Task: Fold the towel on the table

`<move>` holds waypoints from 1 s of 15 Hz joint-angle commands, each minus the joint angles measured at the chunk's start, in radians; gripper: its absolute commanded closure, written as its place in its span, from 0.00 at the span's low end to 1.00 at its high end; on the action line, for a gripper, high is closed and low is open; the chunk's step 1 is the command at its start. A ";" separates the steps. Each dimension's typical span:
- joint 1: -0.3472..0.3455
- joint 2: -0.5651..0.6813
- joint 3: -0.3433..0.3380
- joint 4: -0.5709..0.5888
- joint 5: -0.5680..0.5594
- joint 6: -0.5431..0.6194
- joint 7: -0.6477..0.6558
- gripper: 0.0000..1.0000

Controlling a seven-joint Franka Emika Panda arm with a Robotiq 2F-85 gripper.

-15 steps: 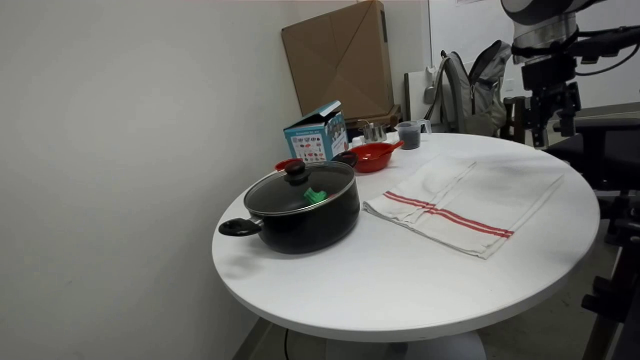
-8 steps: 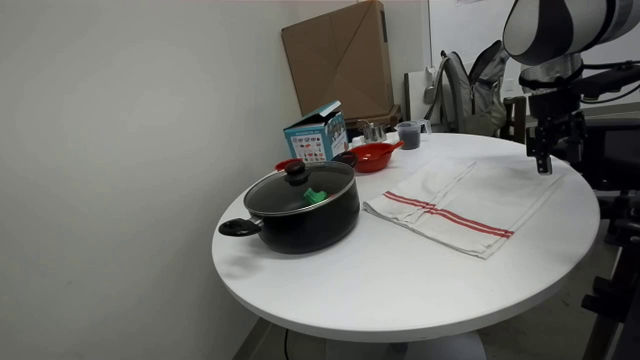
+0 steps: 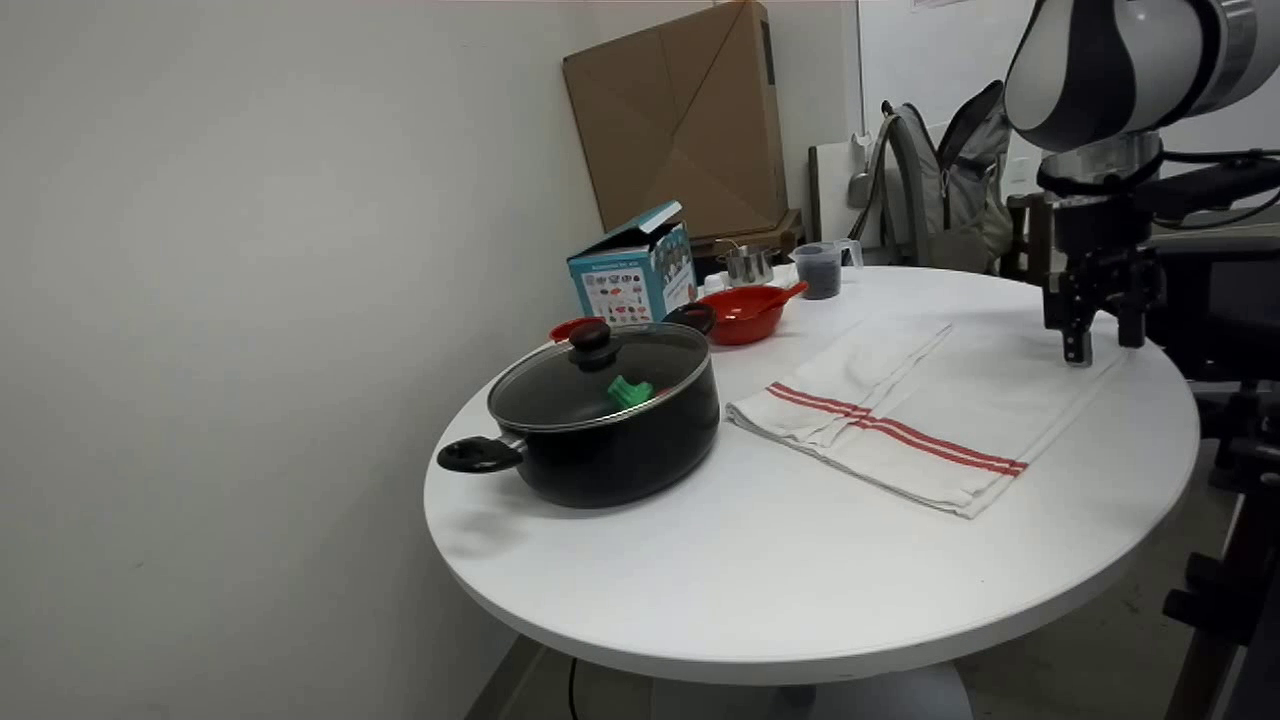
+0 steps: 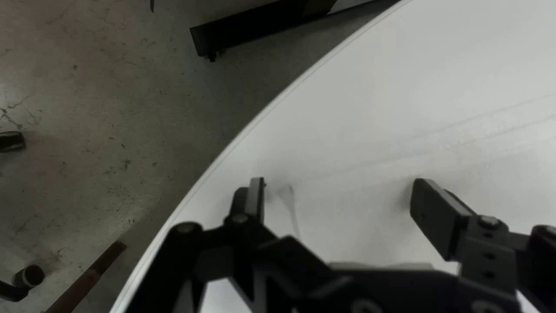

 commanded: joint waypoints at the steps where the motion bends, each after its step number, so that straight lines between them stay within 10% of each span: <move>1: -0.051 0.046 0.045 0.022 0.031 0.039 -0.042 0.43; 7: -0.067 0.037 0.056 0.013 0.020 0.038 -0.039 0.90; 15: 0.001 -0.033 0.101 -0.077 -0.009 0.002 -0.054 0.91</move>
